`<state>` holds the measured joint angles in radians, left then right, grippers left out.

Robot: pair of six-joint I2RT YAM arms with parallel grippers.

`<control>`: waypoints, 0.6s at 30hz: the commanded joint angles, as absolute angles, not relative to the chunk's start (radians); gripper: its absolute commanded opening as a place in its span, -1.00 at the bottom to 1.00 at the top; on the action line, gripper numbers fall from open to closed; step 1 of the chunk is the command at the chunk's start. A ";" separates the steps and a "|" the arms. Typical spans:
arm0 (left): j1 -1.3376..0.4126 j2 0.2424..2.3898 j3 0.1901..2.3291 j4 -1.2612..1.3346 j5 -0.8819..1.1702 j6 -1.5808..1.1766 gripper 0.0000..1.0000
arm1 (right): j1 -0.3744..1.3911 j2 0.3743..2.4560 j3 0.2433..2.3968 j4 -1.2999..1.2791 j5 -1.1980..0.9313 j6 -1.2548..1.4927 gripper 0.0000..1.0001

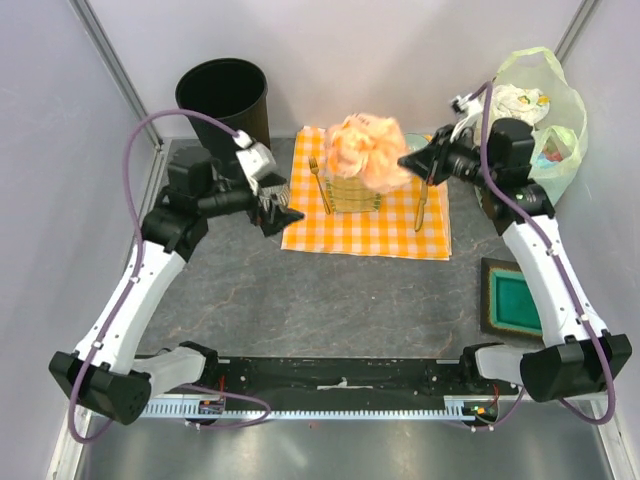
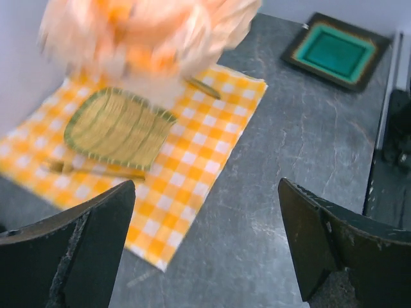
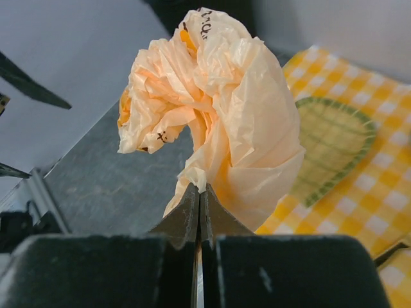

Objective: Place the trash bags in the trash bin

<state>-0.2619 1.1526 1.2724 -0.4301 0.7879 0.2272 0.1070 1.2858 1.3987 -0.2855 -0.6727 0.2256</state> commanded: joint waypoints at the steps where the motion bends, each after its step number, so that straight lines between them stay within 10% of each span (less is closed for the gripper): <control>1: -0.457 1.112 1.221 -0.336 0.695 0.521 0.98 | 0.176 1.215 1.306 -0.281 -0.762 0.256 -1.00; 18: -0.845 1.166 1.062 -0.051 0.031 0.831 0.72 | 0.247 1.111 1.207 -0.376 -0.868 0.276 -1.00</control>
<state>-0.8326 1.1587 1.0729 -0.1974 0.2379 0.7551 0.2405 1.1286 1.2129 -0.3553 -0.8268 0.2737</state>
